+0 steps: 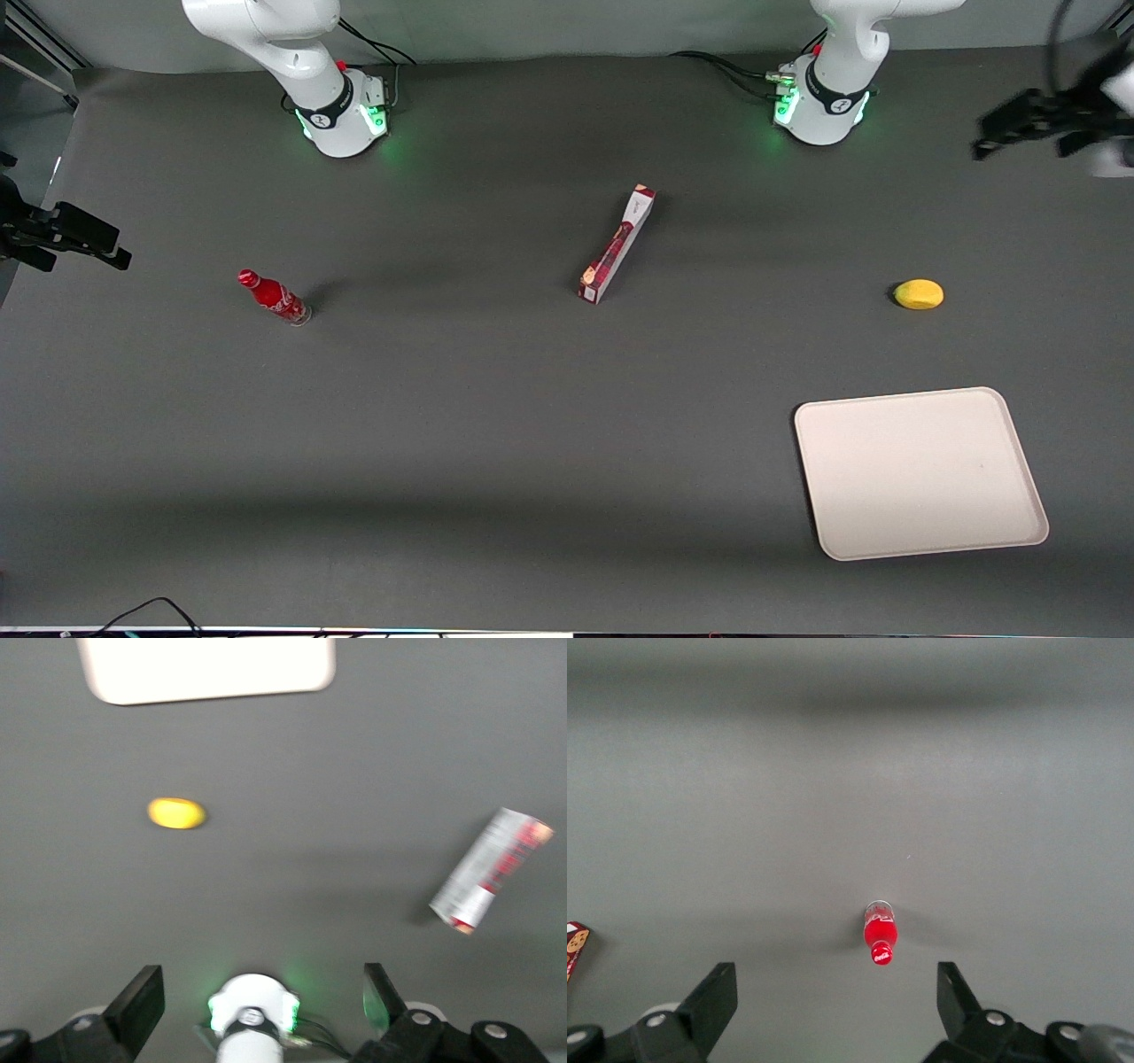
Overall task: Place red cookie box on tray
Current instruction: 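Move the left gripper over the red cookie box and lower it, then close the left gripper on the cookie box's end and lift it upright, then carry the upright cookie box with the left gripper to the white tray, then lower the box onto the tray's edge and open the left gripper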
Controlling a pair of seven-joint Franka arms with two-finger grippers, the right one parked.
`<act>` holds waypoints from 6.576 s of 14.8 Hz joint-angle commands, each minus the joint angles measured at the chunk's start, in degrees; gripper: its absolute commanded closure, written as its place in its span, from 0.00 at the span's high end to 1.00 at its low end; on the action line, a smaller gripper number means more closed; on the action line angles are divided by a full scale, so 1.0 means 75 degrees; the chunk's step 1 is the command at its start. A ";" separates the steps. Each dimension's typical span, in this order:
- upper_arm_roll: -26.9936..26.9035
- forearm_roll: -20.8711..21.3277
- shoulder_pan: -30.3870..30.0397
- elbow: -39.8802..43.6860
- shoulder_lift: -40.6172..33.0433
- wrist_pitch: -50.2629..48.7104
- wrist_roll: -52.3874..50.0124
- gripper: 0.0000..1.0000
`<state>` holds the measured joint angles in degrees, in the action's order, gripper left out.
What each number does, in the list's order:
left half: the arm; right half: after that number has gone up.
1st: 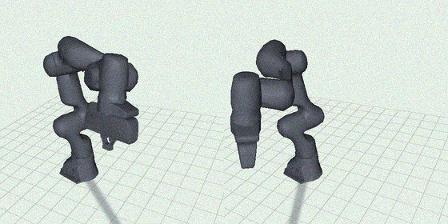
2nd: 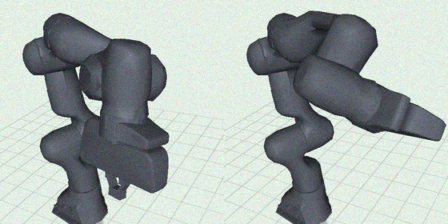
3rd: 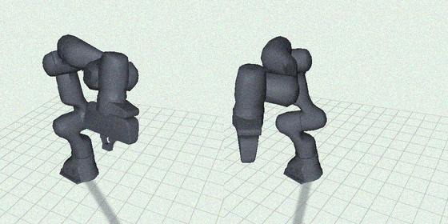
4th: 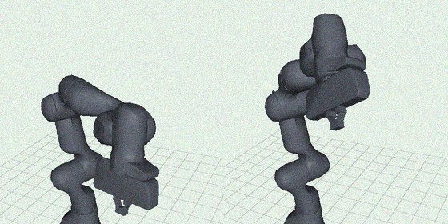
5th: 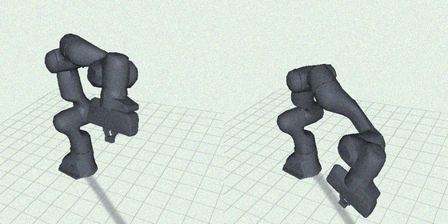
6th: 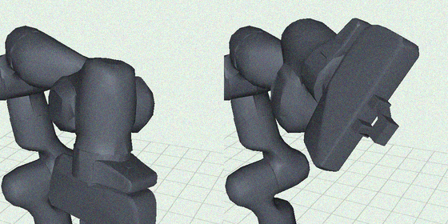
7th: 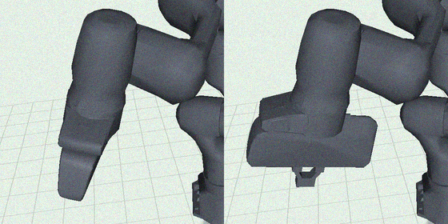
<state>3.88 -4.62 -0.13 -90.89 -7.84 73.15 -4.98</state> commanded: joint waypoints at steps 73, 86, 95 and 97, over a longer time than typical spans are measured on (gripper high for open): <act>-0.2474 0.0418 0.0100 0.2205 0.5155 0.4164 0.1622 0.00; -0.2790 -0.0954 -0.0252 0.0622 0.6553 0.7648 0.2656 0.00; -0.2919 -0.0861 -0.0171 0.0727 0.5841 0.6703 0.2715 1.00; -0.2919 -0.0849 -0.0147 0.0797 0.5185 0.5895 0.2656 1.00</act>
<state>-16.82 -10.61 -2.57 -83.98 39.07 125.57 14.04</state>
